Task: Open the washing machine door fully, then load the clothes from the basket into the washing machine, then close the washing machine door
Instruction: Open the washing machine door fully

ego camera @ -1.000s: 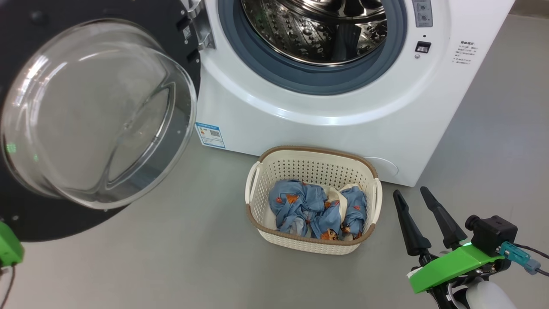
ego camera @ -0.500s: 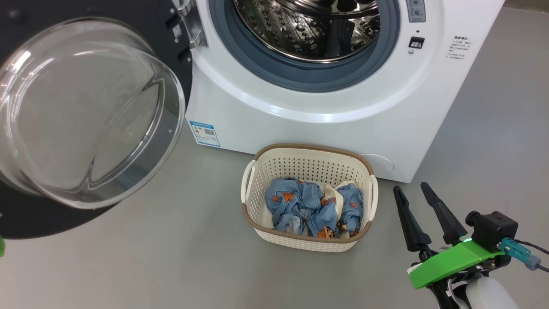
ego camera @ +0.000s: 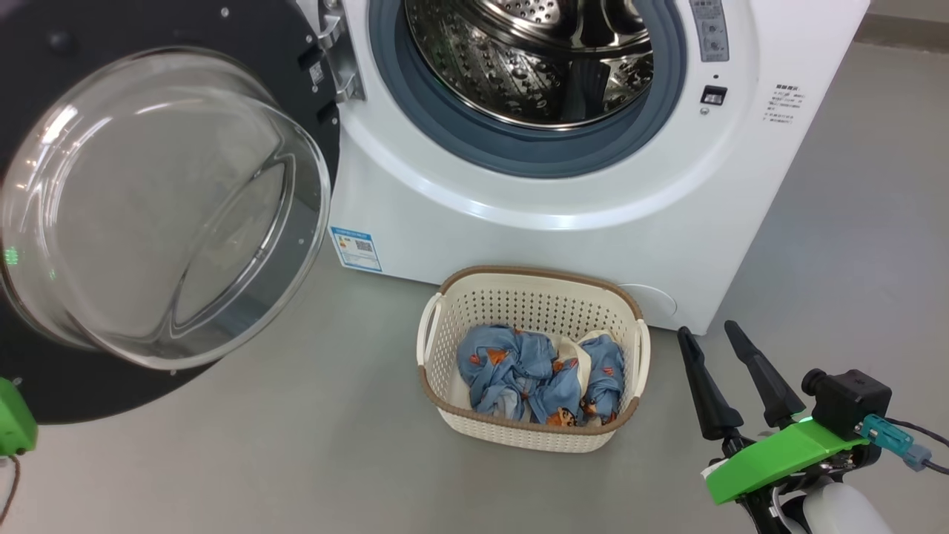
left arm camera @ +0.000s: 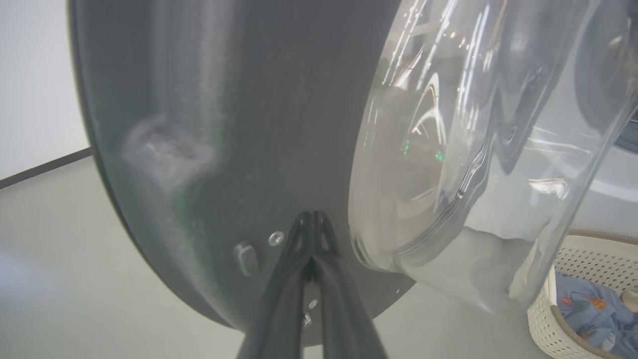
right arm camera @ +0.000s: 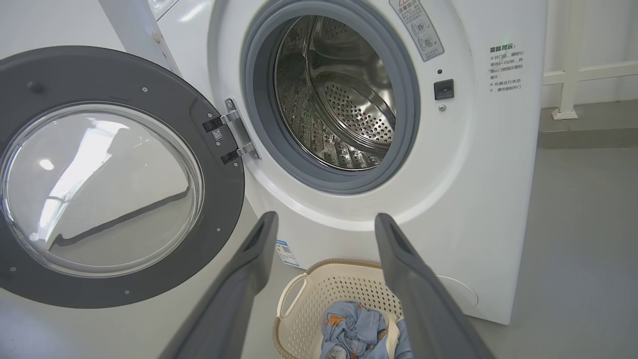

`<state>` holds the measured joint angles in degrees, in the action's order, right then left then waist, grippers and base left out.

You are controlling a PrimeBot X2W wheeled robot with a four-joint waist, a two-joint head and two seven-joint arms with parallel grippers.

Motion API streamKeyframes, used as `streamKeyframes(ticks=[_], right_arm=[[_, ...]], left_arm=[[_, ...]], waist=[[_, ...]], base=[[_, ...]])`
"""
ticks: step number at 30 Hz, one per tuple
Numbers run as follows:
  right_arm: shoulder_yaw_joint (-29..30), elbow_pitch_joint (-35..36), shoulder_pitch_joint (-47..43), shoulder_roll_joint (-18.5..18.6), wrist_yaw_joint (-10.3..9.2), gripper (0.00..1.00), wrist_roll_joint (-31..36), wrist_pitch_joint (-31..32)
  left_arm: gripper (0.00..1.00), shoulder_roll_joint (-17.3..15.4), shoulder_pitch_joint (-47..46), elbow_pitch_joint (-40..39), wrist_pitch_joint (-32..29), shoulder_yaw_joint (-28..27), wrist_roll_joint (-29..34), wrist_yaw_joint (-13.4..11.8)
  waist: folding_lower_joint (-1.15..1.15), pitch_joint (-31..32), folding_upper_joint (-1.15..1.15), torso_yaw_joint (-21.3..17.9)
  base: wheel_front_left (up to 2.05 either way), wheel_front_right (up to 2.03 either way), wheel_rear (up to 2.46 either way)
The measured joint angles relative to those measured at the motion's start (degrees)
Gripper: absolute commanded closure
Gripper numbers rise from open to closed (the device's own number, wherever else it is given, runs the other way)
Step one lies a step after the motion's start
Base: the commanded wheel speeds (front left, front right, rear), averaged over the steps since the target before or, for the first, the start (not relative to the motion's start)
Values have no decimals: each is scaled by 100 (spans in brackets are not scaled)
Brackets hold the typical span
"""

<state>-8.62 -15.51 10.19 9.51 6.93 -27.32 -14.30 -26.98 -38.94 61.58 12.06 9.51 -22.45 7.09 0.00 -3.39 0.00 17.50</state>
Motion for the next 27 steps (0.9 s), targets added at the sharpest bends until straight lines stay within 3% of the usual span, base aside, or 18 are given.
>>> streamKeyframes(ticks=[15,19,20,21,27], right_arm=[[19,12,-107,18,0,0,0,0],[16,44,-130,48,0,0,0,-1],[15,54,-140,51,0,0,0,0],[16,63,-144,52,0,0,0,0],[9,122,-201,104,0,0,2,0]], left_arm=[[100,181,814,-1092,215,-41,-413,20],[62,320,1210,-1735,216,-149,-453,-137],[40,361,1319,-1934,218,-180,-455,-171],[3,403,1426,-2137,221,-210,-458,-214],[0,680,2095,-3278,256,-322,-569,-409]], waist=[[0,172,0,-227],[0,196,0,-346],[0,201,0,-380],[0,208,0,-415],[0,261,0,-657]], base=[[0,0,0],[0,0,0],[0,0,0],[0,0,0],[0,0,0]])
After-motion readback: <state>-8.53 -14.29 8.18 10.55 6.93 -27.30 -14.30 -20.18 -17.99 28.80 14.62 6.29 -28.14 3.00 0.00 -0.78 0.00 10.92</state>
